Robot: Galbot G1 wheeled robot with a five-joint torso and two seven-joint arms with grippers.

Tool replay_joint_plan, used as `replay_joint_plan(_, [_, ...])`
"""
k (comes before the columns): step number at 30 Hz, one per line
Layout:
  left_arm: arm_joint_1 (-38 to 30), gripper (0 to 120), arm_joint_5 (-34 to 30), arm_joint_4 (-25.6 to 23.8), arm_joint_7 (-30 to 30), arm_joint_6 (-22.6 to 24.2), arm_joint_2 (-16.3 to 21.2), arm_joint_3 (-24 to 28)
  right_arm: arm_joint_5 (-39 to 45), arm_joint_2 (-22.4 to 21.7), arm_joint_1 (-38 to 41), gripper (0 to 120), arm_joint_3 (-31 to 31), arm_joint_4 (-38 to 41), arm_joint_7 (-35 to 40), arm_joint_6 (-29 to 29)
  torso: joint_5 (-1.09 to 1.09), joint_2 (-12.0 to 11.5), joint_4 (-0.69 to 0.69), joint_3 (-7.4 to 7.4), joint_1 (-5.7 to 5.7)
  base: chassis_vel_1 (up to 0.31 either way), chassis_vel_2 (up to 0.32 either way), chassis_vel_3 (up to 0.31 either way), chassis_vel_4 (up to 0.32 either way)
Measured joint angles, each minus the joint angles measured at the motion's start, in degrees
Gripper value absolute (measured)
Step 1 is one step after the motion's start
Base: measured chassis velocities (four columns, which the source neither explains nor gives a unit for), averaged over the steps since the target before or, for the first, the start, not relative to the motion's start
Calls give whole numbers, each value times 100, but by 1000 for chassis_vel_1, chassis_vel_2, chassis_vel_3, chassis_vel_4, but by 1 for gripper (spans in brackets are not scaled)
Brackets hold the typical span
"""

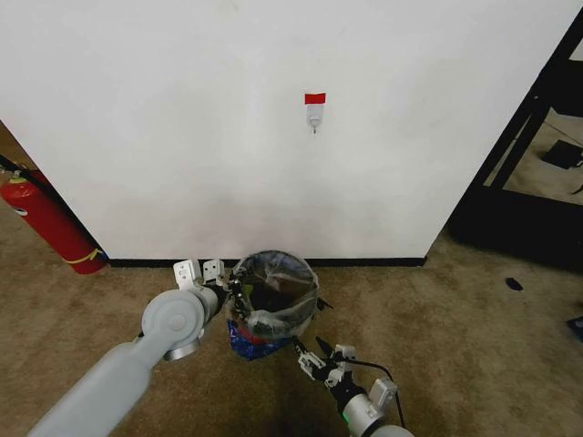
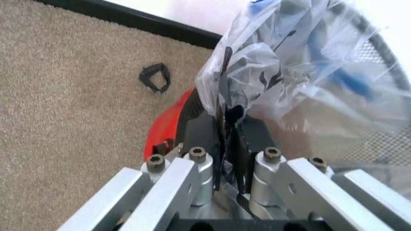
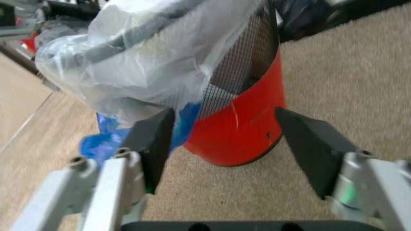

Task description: Pick up the garbage bag from the wall and place it over the trash bin.

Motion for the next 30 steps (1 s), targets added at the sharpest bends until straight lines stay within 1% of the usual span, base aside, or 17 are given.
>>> replay_joint_plan(2, [-4,4,-3,4,1,2,0,-8,-27,-43,-9,56,2,22,-41,42,0,0,1,0,0,0,0,0,0])
replay_joint_plan(7, [-18,4,-24,-10,1,18,-19,-8,-64,-125,48,77,3,-4,-120,74,0,0,0,0,0,0,0,0,0])
replay_joint_plan(8, [-19,4,-29,-37,-3,26,-23,-3,-61,-122,107,83,-6,-37,-119,73,0,0,0,0,0,0,0,0,0])
replay_joint_plan(9, [-19,4,-32,-52,-5,31,-24,-1,-55,-117,146,86,-17,-54,-116,68,0,0,0,0,0,0,0,0,0])
replay_joint_plan(10, [-19,4,-32,-52,-5,31,-24,-1,-55,-117,146,86,-17,-54,-116,68,0,0,0,0,0,0,0,0,0])
replay_joint_plan(12, [-19,4,-39,-94,-15,45,-19,11,-33,-107,245,94,-67,-85,-106,19,0,0,1,0,0,0,0,0,0])
replay_joint_plan(14, [-3,4,-44,-145,-22,57,-6,20,-23,-94,348,99,-117,-140,-89,-15,0,0,0,0,0,0,0,0,0])
replay_joint_plan(16, [7,4,-45,-170,-28,63,-5,20,-22,-82,403,98,-143,-183,-73,-35,0,0,1,0,0,0,0,0,0])
replay_joint_plan(19, [20,4,-45,-211,-52,69,-7,20,-42,-76,466,92,-203,-270,-57,-57,0,0,1,0,0,0,0,0,0])
replay_joint_plan(20, [24,4,-46,-230,-62,70,-7,21,-90,-90,474,85,-239,-318,-57,-62,0,0,1,0,0,0,0,0,0])
replay_joint_plan(22, [28,4,-48,-245,-67,70,-6,22,-134,-115,472,79,-259,-343,-57,-68,0,0,1,0,0,0,0,0,0])
replay_joint_plan(23, [28,4,-48,-245,-67,70,-6,22,-134,-115,472,79,-259,-343,-57,-68,0,0,1,0,0,0,0,0,0])
replay_joint_plan(25, [30,4,-51,-254,-72,71,-8,22,-151,-139,467,73,-267,-359,-56,-69,0,0,0,0,0,0,0,0,0])
replay_joint_plan(27, [36,4,-59,-274,-79,71,-20,21,-145,-149,468,60,-267,-361,-50,-70,0,0,0,0,0,0,0,0,0])
replay_joint_plan(28, [40,4,-61,-288,-81,72,-24,21,-136,-149,472,57,-268,-357,-43,-77,0,0,0,0,0,0,0,0,0])
replay_joint_plan(29, [40,4,-61,-288,-81,72,-24,21,-136,-149,472,57,-268,-357,-43,-77,0,0,0,0,0,0,0,0,0])
replay_joint_plan(30, [47,4,-63,-315,-82,75,-30,22,-130,-144,482,51,-272,-352,-38,-87,0,0,0,0,0,0,0,0,0])
